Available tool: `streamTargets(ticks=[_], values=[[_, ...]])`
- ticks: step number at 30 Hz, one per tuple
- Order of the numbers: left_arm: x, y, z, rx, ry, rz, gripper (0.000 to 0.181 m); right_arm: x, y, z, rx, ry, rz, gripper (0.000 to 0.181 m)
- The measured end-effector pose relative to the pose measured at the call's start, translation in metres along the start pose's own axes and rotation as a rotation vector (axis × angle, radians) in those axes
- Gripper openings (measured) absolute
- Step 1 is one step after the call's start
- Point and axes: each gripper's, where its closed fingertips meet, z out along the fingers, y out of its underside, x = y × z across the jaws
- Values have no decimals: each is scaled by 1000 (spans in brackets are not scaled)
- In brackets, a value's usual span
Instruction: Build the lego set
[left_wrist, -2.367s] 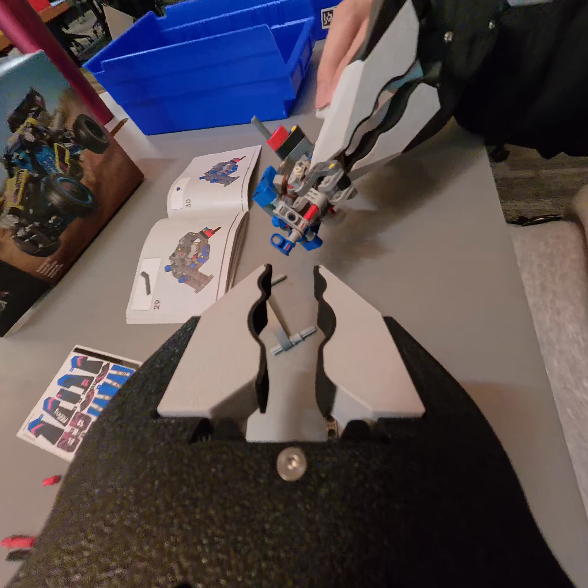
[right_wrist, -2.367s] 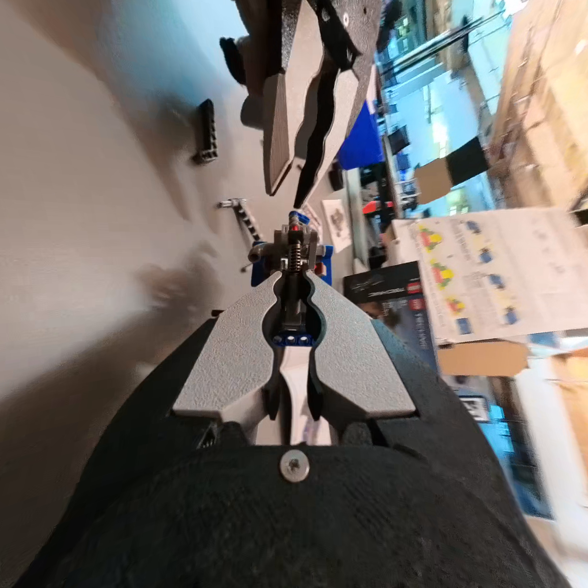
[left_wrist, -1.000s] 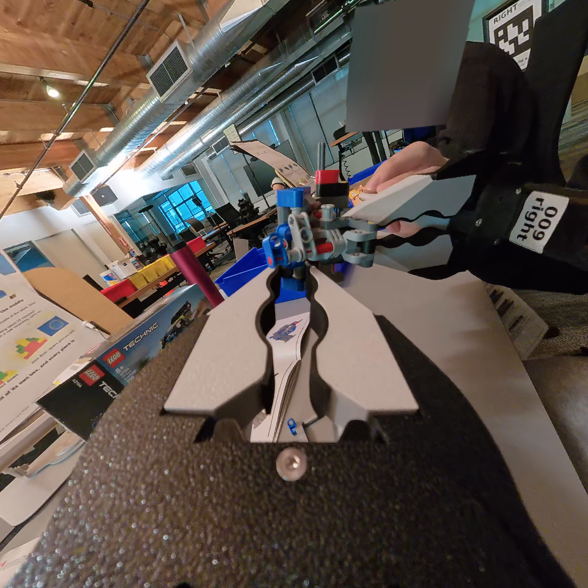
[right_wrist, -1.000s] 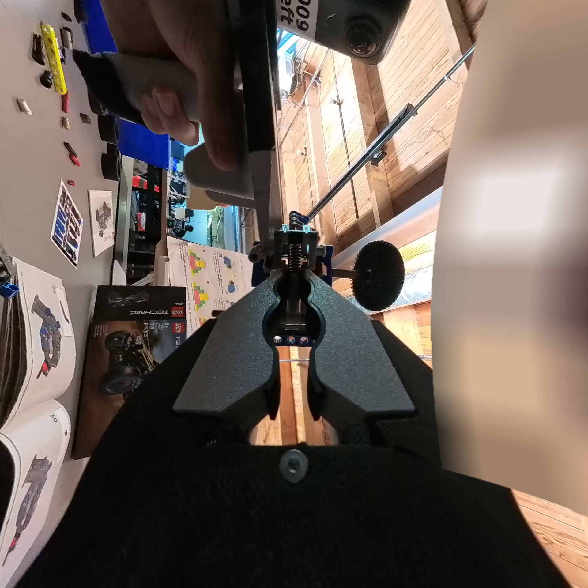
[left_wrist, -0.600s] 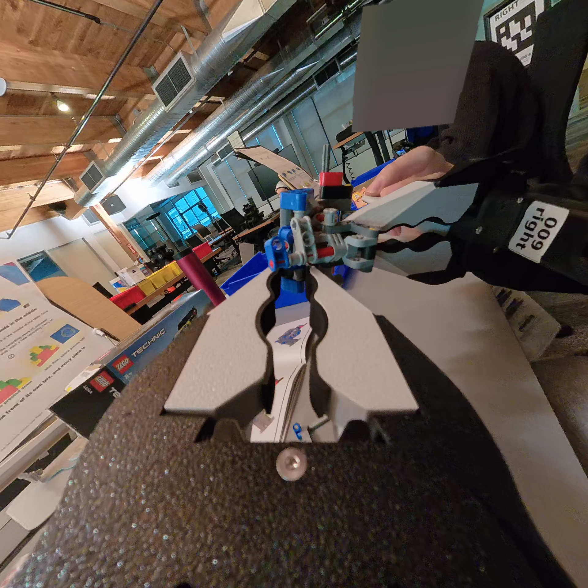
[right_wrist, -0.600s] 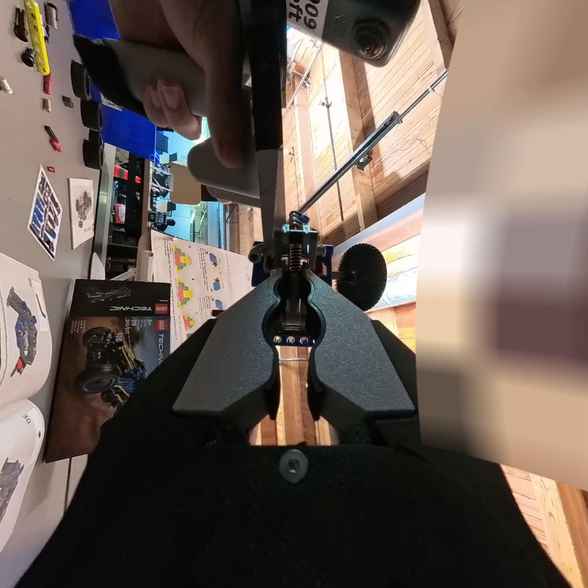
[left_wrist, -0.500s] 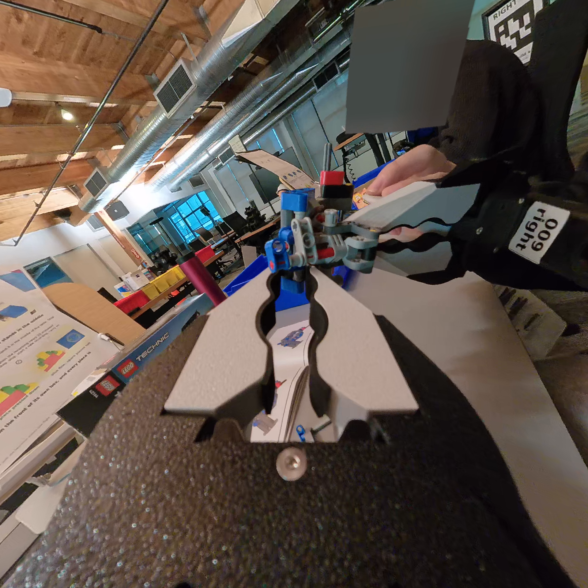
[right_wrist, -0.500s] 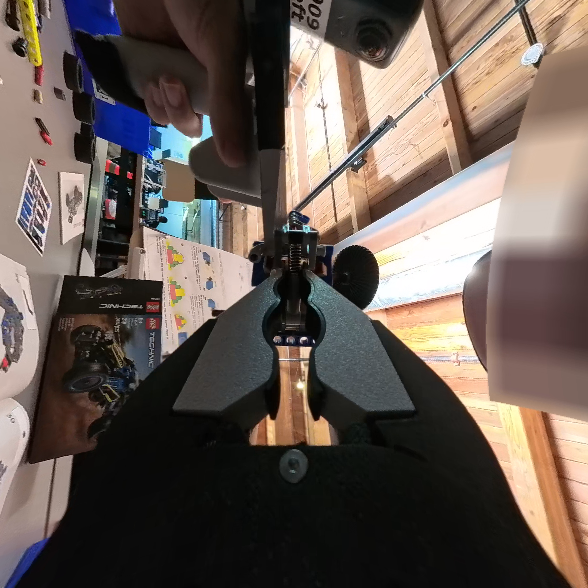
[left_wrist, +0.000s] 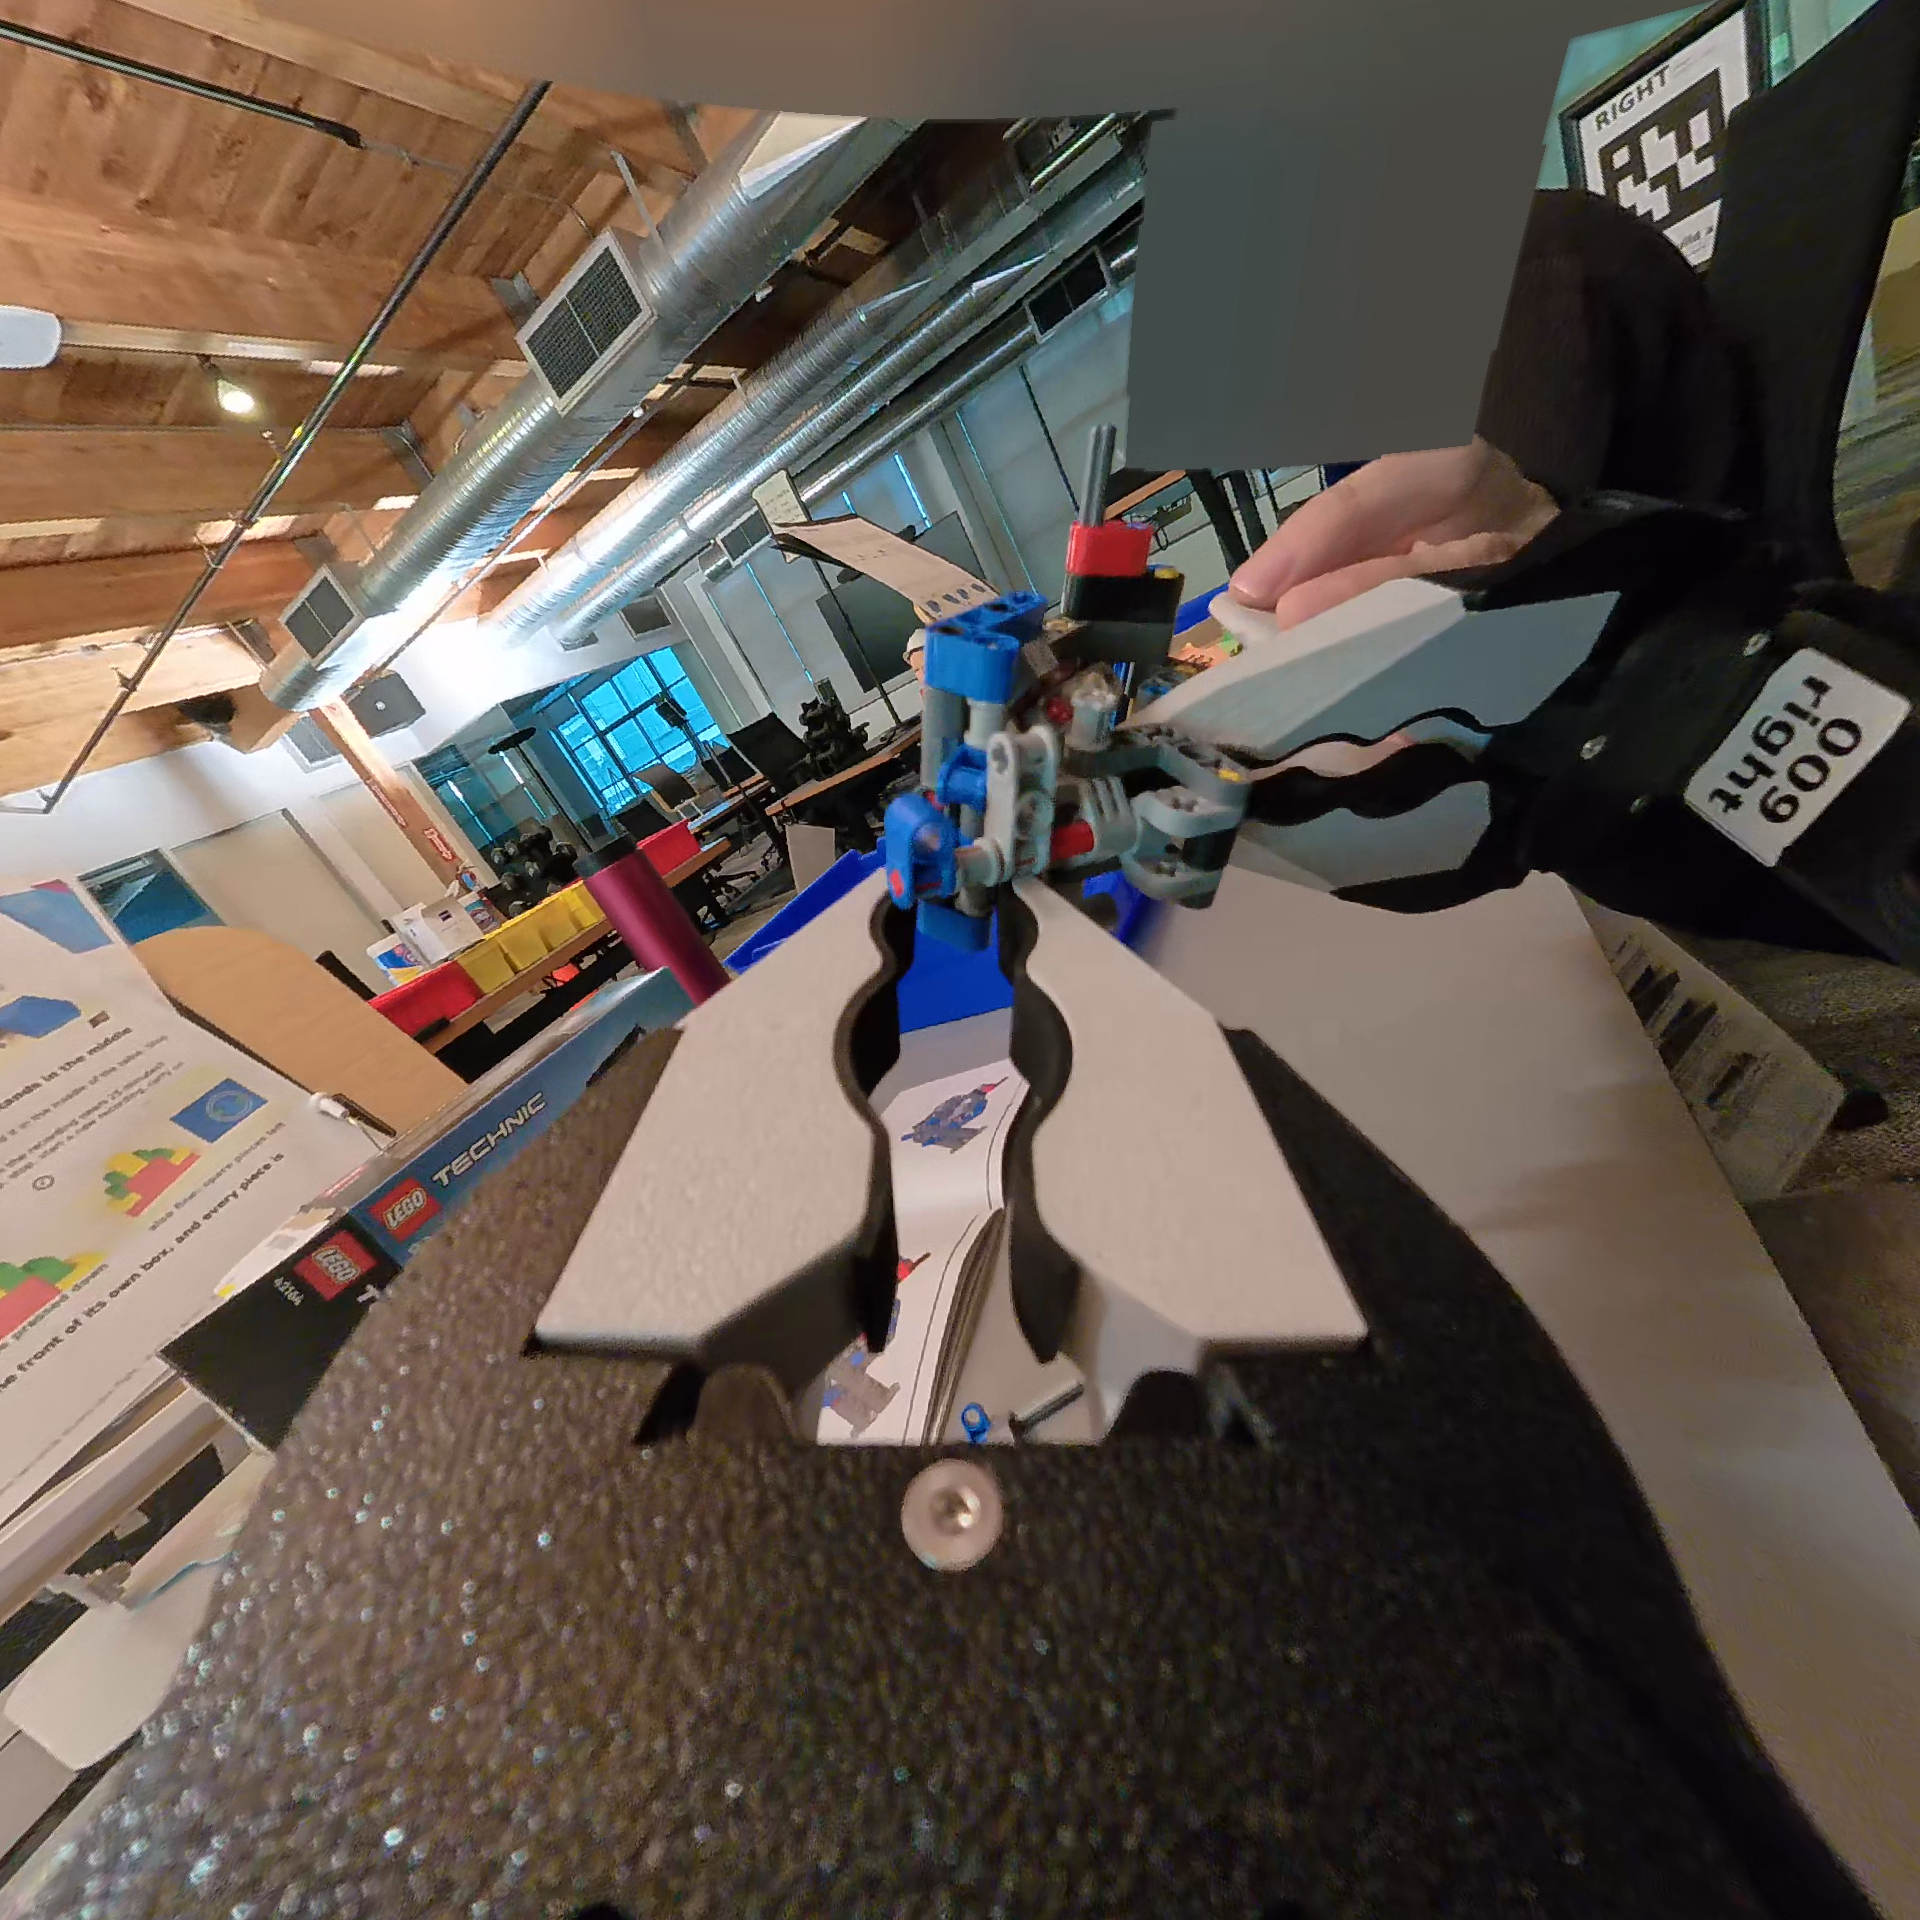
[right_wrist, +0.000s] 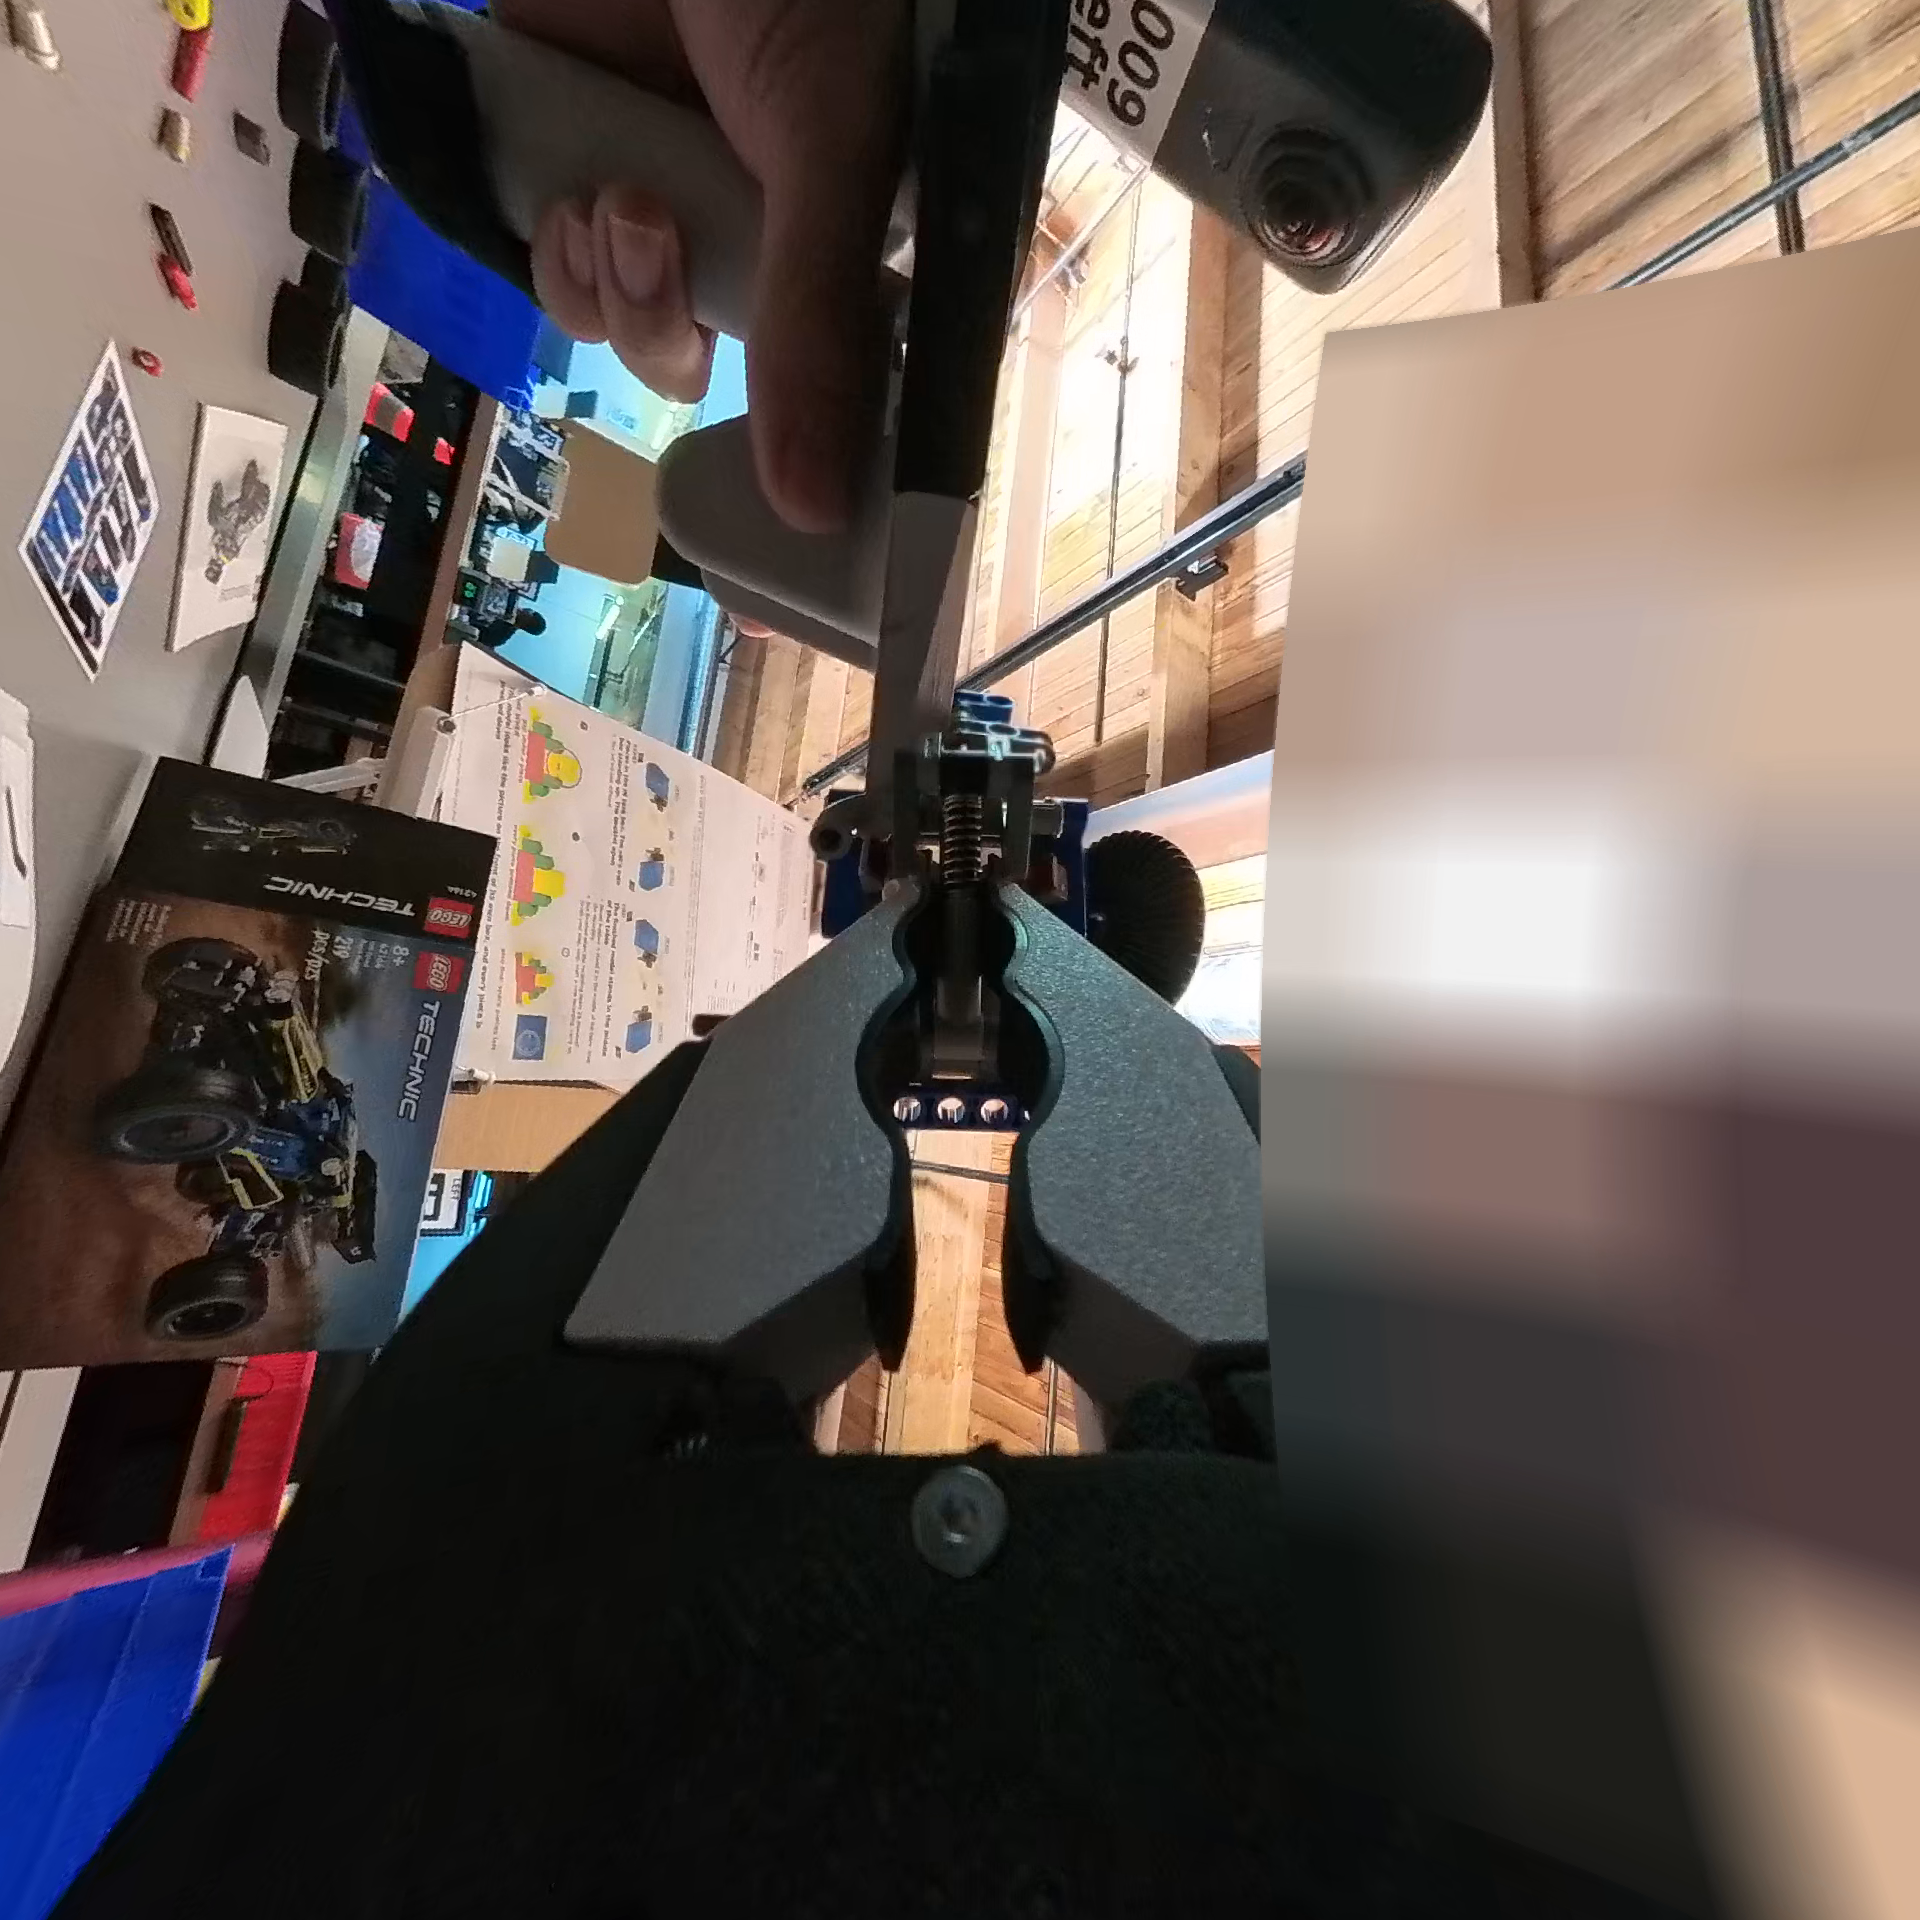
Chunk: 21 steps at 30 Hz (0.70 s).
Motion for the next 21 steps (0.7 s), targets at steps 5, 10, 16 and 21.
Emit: streamTargets(ticks=[5,10,16,21], values=[[-1,7,1,-28,-8,-5,12,-6,2,1,-5,-22,10,4],[-4,20,3,-97,-23,-5,14,-17,5,2,-4,-64,118,4],[-5,46,0,-227,12,-56,20,-42,8,3,16,-193,473,4],[-4,71,-13,-364,83,-109,24,-73,6,0,56,-346,813,5]])
